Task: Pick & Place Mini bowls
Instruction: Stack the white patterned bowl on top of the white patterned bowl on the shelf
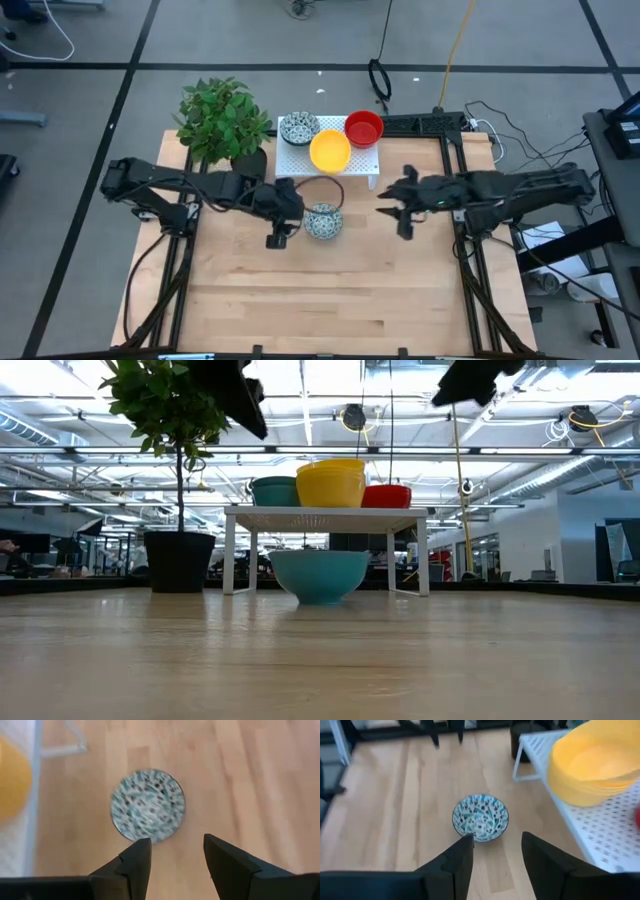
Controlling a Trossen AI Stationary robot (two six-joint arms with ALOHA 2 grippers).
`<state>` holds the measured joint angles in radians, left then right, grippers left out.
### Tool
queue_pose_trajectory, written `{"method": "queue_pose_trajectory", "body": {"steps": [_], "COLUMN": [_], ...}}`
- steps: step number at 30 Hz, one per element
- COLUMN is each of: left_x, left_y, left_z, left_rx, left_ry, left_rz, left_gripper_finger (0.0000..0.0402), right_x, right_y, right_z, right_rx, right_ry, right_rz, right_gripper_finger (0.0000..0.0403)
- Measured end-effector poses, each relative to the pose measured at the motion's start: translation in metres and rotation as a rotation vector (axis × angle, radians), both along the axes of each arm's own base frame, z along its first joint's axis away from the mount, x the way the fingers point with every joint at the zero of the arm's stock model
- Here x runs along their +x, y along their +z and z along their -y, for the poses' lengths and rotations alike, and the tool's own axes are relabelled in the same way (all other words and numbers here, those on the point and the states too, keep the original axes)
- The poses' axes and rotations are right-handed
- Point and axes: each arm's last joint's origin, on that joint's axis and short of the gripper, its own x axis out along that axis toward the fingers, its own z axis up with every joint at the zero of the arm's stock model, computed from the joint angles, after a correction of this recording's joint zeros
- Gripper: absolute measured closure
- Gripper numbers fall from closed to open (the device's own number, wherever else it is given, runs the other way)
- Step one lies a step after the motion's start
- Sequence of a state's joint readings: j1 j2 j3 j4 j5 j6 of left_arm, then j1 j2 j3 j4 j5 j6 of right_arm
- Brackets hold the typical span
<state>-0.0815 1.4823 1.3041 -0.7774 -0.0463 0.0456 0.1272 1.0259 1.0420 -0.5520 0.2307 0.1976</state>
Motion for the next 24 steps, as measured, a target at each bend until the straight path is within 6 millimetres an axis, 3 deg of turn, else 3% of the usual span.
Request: {"method": "queue_pose_trajectory", "body": {"steps": [5,9,14,24], "left_x": [0.015,0.032,0.052,0.069], "left_y": [-0.014,-0.038,-0.070,-0.121], "left_z": [0.015,0.026,0.032,0.034], "left_rx": [0.108,0.156,0.276,0.272], "left_ry": [-0.099,-0.164,-0.180,-0.160], "left_rz": [0.009,-0.030,-0.083,-0.205], "left_gripper_finger": [0.0218,0.0218,0.0218,0.0218], "right_x": [-0.034,-0.055,-0.071,-0.091], "right_y": [0.020,0.025,0.023,0.022], "right_z": [0.003,0.004,0.002,0.000], "right_rx": [0.099,0.208,0.247,0.236], "right_ry": [0.011,0.016,0.051,0.089], "right_rz": [0.097,0.106,0.048,0.010], "right_gripper_finger": [0.0252,0.0254,0.0255,0.0261]}}
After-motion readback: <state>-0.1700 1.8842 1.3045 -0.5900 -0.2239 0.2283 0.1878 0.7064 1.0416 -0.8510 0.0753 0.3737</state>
